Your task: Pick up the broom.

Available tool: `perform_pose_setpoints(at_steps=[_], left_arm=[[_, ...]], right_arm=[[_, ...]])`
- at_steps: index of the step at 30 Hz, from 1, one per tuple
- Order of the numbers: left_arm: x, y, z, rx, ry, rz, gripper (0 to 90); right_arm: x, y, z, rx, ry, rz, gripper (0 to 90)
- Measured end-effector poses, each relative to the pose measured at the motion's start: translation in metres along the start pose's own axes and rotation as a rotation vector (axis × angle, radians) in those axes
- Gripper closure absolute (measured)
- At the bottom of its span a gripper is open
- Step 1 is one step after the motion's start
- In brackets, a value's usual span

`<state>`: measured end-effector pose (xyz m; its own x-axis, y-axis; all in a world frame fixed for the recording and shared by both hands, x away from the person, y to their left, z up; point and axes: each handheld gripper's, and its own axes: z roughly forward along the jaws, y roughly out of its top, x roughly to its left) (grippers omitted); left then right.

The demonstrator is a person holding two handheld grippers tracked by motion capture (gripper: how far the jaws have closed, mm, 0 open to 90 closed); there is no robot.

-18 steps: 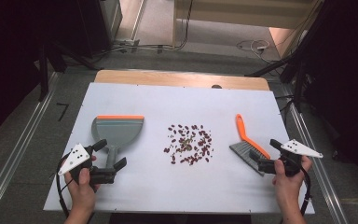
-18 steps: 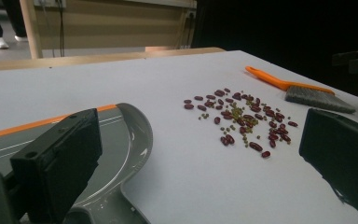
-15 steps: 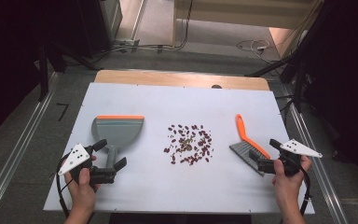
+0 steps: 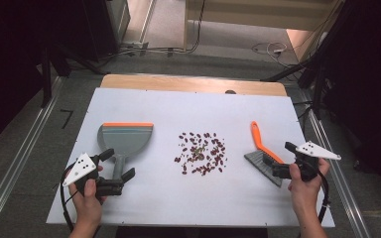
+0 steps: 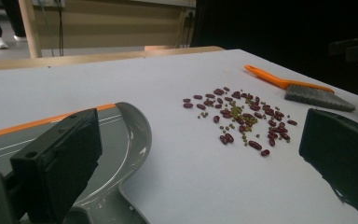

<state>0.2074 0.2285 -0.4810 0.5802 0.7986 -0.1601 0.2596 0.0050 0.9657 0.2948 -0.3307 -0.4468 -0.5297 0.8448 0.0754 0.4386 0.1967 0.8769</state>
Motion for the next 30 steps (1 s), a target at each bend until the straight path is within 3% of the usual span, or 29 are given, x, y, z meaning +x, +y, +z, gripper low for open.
perform_pose_setpoints(at_steps=[11, 16, 23, 26, 30], left_arm=[[0.001, 0.0, -0.001, 0.006, 0.015, 0.014, 0.2], [-0.001, 0.0, 0.001, 0.009, 0.01, 0.011, 0.2], [-0.002, 0.0, 0.001, 0.014, 0.007, 0.014, 0.3], [-0.002, 0.0, 0.002, 0.016, 0.006, 0.013, 0.2], [-0.003, 0.0, 0.003, 0.018, 0.001, 0.014, 0.2]], right_arm=[[-0.007, 0.025, 0.024, 0.049, -0.006, -0.008, 0.0], [-0.014, 0.032, 0.041, 0.098, 0.022, 0.032, 0.0], [-0.017, 0.037, 0.056, 0.179, 0.008, 0.009, 0.0], [-0.025, 0.039, 0.064, 0.222, 0.024, 0.039, 0.0], [-0.03, 0.04, 0.073, 0.296, -0.002, 0.045, 6.8]])
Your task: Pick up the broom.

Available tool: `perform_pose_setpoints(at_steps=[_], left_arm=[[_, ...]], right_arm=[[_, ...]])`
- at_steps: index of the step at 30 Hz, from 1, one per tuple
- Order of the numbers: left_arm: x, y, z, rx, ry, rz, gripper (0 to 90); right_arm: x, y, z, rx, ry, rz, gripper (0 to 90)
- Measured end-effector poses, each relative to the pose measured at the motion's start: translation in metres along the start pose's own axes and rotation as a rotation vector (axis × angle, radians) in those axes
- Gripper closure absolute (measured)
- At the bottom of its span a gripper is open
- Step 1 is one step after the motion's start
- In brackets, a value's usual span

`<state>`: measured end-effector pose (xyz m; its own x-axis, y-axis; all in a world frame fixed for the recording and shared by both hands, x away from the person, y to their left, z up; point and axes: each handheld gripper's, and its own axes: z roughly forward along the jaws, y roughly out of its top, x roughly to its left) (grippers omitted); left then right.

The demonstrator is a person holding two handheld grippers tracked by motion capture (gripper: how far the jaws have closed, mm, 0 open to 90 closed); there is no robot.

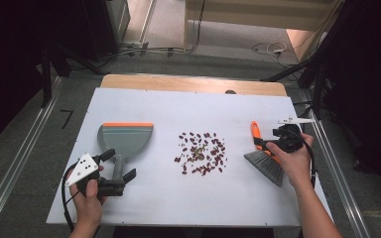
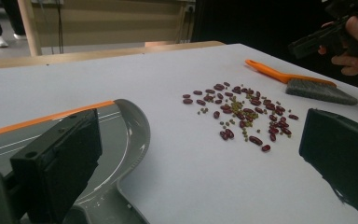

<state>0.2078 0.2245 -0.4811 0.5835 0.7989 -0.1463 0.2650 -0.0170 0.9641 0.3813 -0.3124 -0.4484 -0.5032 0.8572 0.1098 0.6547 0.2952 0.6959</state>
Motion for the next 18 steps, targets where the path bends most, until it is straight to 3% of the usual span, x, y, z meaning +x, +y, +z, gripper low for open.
perform_pose_setpoints(at_steps=[3, 5, 8, 11, 18], left_arm=[[-0.001, 0.0, 0.0, 0.003, -0.001, 0.002, 0.3], [0.0, 0.0, 0.001, 0.005, -0.002, 0.003, 0.2], [0.0, 0.0, 0.001, 0.005, -0.002, -0.001, 0.3], [0.0, 0.0, 0.001, 0.005, -0.002, -0.002, 0.3], [0.0, 0.0, 0.0, 0.007, -0.005, 0.002, 0.2]], right_arm=[[-0.003, 0.002, 0.005, 0.06, -0.026, 0.012, 20.8], [-0.003, 0.003, 0.007, 0.093, -0.008, 0.011, 29.5], [-0.002, 0.005, 0.01, 0.124, -0.038, -0.008, 38.0], [-0.001, 0.006, 0.013, 0.162, -0.033, -0.008, 43.5], [0.001, 0.004, 0.027, 0.265, -0.072, -0.001, 48.5]])
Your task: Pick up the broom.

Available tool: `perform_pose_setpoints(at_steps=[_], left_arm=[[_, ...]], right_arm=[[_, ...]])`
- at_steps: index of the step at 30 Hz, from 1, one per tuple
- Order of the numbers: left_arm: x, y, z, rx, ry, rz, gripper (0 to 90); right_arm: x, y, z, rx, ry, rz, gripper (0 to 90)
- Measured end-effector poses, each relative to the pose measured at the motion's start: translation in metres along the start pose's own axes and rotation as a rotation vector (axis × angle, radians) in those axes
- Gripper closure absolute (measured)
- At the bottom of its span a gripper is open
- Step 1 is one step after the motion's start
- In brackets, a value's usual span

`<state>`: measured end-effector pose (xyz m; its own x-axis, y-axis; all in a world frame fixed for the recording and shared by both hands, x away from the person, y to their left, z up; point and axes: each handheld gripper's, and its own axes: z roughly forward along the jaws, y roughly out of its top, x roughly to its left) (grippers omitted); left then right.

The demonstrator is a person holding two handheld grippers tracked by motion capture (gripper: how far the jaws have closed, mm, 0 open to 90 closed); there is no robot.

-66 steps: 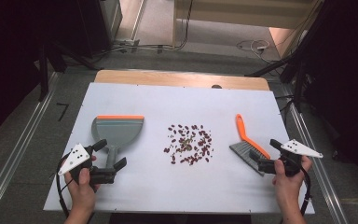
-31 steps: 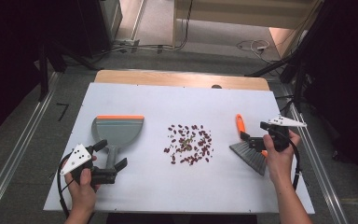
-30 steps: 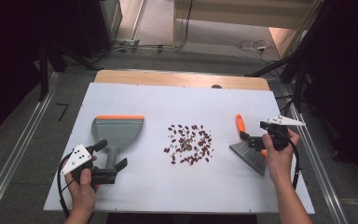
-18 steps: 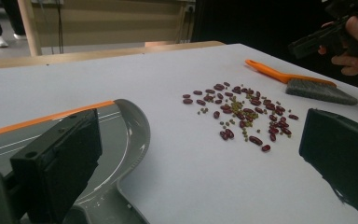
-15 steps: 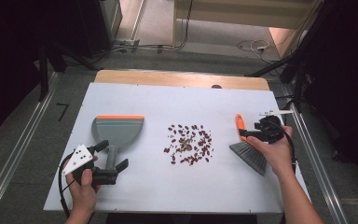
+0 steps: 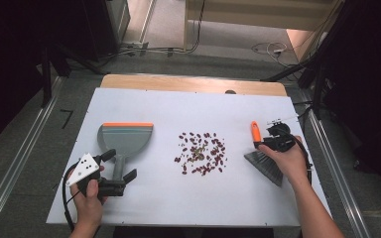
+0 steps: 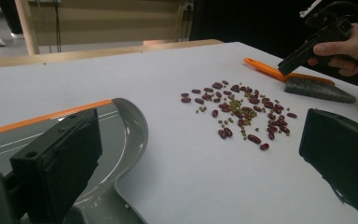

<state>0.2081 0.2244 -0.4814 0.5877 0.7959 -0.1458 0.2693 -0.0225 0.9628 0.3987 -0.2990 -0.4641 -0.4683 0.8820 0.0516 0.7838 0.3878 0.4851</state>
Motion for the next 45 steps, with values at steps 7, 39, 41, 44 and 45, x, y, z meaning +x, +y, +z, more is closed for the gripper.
perform_pose_setpoints(at_steps=[7, 39, 41, 44, 45], left_arm=[[0.001, 0.0, 0.0, 0.001, 0.0, -0.003, 0.2], [-0.001, 0.0, 0.001, 0.003, -0.001, 0.003, 0.3], [-0.002, 0.0, 0.001, 0.002, -0.002, 0.004, 0.3], [-0.003, 0.001, 0.001, 0.003, -0.006, 0.011, 0.3], [-0.003, 0.001, 0.001, 0.003, -0.005, 0.01, 0.3]], right_arm=[[0.003, -0.002, 0.006, 0.042, -0.041, 0.013, 51.9], [0.002, -0.035, -0.019, -0.232, -0.046, 0.027, 67.5], [0.001, -0.042, -0.024, -0.282, -0.048, 0.033, 67.5], [0.0, -0.052, -0.03, -0.365, -0.038, 0.038, 67.5], [0.0, -0.056, -0.032, -0.4, -0.028, 0.039, 67.5]])
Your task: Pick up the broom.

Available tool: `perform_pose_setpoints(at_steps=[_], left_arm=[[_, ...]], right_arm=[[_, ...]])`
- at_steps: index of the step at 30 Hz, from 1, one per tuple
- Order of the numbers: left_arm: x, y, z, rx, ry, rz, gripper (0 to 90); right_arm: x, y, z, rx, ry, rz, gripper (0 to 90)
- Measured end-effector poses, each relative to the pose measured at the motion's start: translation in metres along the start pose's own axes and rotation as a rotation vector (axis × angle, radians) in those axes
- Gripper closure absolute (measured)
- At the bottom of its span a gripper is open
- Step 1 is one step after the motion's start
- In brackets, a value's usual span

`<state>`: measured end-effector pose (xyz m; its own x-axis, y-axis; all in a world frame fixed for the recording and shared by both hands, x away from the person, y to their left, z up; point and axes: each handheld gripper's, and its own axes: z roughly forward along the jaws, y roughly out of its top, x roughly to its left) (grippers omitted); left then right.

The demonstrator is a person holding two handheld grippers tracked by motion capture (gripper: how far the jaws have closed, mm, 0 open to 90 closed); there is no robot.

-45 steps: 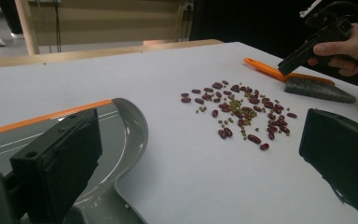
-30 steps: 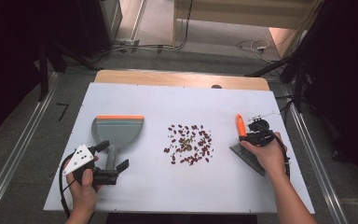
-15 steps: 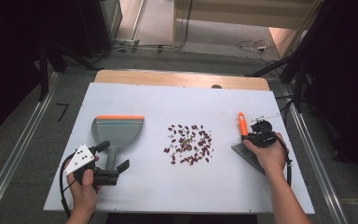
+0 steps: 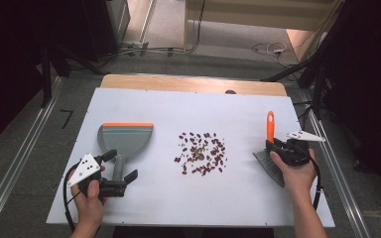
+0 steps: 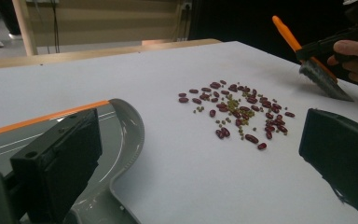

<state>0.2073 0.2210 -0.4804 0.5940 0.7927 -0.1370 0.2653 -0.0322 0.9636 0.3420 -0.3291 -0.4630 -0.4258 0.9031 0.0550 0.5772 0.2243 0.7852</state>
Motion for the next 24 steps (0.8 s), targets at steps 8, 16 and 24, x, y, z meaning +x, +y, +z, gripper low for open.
perform_pose_setpoints(at_steps=[8, 16, 24], left_arm=[[0.001, 0.001, 0.001, 0.002, -0.009, 0.011, 0.3], [-0.002, 0.001, 0.001, -0.005, -0.017, 0.013, 0.3], [-0.003, 0.002, 0.001, -0.001, -0.016, 0.019, 0.3]], right_arm=[[0.0, -0.01, -0.026, -0.229, 0.021, 0.016, 67.9], [0.003, -0.012, -0.04, -0.381, 0.036, 0.047, 68.3], [0.007, -0.008, -0.051, -0.46, 0.072, 0.051, 68.4]])
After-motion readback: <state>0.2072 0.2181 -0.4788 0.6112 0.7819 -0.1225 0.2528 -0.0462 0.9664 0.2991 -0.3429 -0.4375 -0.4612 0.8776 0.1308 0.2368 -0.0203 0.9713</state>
